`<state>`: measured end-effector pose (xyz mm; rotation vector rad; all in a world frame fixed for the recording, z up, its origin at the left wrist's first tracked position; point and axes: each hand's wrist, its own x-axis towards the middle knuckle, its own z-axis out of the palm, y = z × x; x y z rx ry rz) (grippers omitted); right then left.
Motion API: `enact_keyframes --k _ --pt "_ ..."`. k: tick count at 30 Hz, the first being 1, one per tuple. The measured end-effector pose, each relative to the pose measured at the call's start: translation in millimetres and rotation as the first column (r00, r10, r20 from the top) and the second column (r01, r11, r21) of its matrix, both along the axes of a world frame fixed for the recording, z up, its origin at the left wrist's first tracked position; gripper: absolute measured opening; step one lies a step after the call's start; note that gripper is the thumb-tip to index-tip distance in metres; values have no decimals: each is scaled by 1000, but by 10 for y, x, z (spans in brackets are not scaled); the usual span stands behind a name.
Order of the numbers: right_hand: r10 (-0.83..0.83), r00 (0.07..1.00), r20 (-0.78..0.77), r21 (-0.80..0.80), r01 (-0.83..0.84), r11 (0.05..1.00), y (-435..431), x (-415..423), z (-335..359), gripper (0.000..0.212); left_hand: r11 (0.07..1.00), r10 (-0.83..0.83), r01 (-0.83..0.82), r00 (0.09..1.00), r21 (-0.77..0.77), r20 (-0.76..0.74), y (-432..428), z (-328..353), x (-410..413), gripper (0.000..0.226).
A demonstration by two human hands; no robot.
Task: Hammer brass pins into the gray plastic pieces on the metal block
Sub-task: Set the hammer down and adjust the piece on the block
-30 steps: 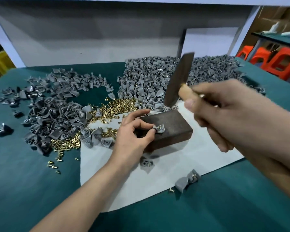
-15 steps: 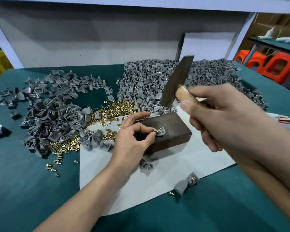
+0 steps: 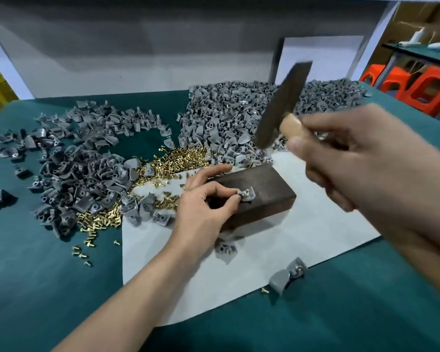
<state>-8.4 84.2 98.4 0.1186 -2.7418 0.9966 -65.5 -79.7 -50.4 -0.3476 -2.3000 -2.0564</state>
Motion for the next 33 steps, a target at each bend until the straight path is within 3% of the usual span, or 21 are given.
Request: enact_keyframes --k 3,6,8,14,17,19,22,24,27,33 --pt "34 999 0 6 -34 999 -42 -22 42 29 1000 0 0 1000 10 14 15 5 14 16" --pt "34 976 213 52 -46 998 -144 -25 -188 31 1000 -1 1 1000 -10 -18 9 9 -11 20" --pt "41 965 260 87 -66 994 -152 -15 -298 30 999 -7 3 997 -53 -72 2 8 -11 21" --pt "78 977 199 72 -94 993 -31 -82 -377 29 999 -8 5 998 -44 -66 7 -21 -3 18" --pt "-9 1000 -20 -212 4 977 212 -59 -376 36 1000 10 -10 999 -5 -53 27 4 -14 16" --pt "-54 998 12 -511 53 858 367 -71 -412 35 999 9 -8 1000 41 -17 17 34 -22 18" --pt "119 955 273 -815 163 557 447 -182 -664 36 995 -14 14 1000 100 0 -16 48 -29 19" --pt "195 914 355 -869 246 430 460 -252 -825 41 996 -24 24 1000 91 -5 -30 58 -20 17" --pt "249 901 354 -914 277 298 486 -299 -989 34 997 -24 24 1000 75 2 -31 61 -13 19" --pt "294 890 347 -932 292 215 564 -336 -1170 31 996 -34 33 999 83 13 -45 45 -7 20"
